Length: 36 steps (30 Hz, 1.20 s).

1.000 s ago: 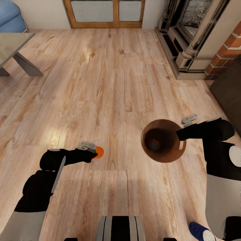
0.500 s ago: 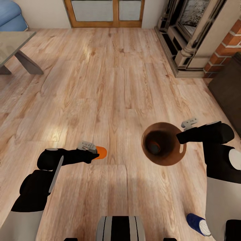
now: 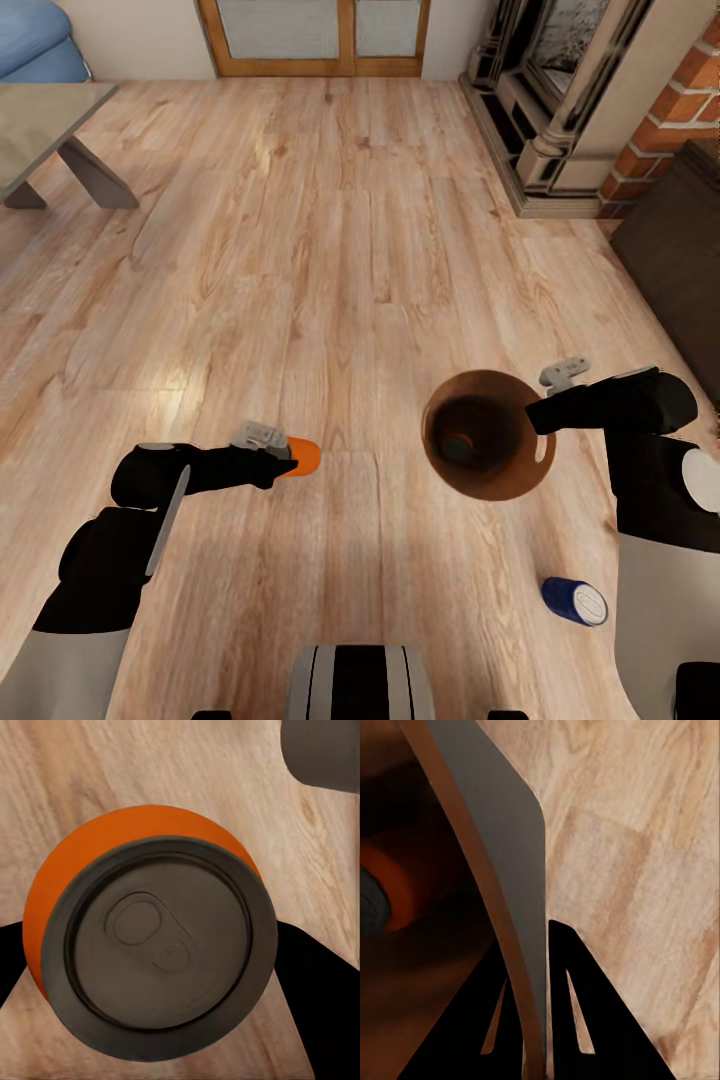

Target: Put the three can of soda from the living room inside the tash can in the kitchen.

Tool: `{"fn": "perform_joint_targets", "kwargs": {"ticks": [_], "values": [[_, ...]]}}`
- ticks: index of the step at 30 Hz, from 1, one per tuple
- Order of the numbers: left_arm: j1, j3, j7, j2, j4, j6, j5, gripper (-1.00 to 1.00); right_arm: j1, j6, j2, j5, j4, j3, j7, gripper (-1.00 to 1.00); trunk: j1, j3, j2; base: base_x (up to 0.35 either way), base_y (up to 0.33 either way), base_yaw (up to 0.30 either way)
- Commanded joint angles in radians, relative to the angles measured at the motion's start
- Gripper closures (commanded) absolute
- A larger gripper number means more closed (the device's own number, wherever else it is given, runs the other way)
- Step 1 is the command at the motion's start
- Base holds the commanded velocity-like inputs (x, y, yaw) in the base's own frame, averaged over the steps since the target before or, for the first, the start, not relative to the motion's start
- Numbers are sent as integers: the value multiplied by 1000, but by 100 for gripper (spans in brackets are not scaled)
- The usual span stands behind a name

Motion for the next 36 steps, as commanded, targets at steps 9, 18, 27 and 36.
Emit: {"fn": "perform_joint_targets", "kwargs": {"ticks": [9, 18, 27, 36], "values": [[0, 1, -1, -1, -15, 0, 1, 100, 5, 7, 14, -6, 0, 0, 6, 100, 0, 0, 0, -128, -4, 0], [0, 1, 0, -2, -15, 0, -3, 100, 26, 7, 21, -8, 0, 0, 7, 100, -2, 19, 1, -3, 0, 0], [-5, 1, -75, 1, -15, 0, 1, 100, 30, 7, 26, -13, 0, 0, 7, 100, -6, 54, 3, 0, 0, 0], [-56, 2, -128, 26, -12, 0, -6, 100, 34, 7, 44, -14, 48, -3, 7, 100, -10, 89, 5, 0, 0, 0]]}}
